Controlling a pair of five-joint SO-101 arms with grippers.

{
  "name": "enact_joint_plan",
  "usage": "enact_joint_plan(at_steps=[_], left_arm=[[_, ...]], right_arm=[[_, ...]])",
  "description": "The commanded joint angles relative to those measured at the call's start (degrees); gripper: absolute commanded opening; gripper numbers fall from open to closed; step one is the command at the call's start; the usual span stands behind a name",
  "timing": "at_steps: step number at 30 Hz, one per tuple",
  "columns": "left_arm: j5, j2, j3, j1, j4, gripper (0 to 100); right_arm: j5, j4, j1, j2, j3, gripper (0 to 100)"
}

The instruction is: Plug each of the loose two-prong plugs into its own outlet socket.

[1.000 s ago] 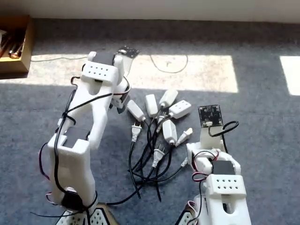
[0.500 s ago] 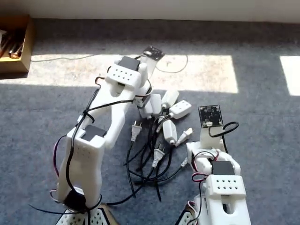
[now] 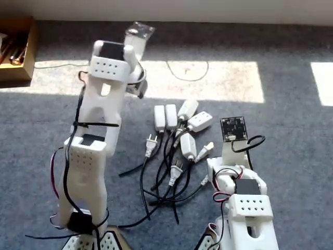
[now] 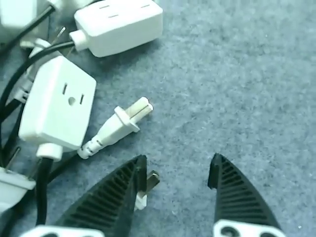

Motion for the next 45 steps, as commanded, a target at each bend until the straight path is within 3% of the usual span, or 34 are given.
enact_joint_plan(at_steps=[1, 11, 25, 38, 43, 45], left_arm=[[0.6, -3.7, -2.5, -2.2, 2.1, 20], [0.6, -6.6, 19.4, 7.7, -5.8, 20], [0.3, -6.4, 21.3, 14.9, -7.3, 20], [0.2, 4.7, 20.3, 10.0, -12.1, 19], [-8.5, 4.7, 20.3, 10.0, -12.1, 0], [-10.1, 4.4, 20.3, 8.7, -10.9, 1]], right_arm=[[0.4, -1.1, -0.5, -0.9, -0.4, 21.2], [0.4, -1.1, -0.5, -0.9, -0.4, 21.2], [0.4, -1.1, -0.5, -0.8, -0.4, 21.2], [0.4, -1.1, -0.3, -0.9, -0.4, 21.2], [0.4, -1.1, -0.3, -0.9, -0.4, 21.2], [0.4, -1.1, -0.3, -0.9, -0.4, 21.2]])
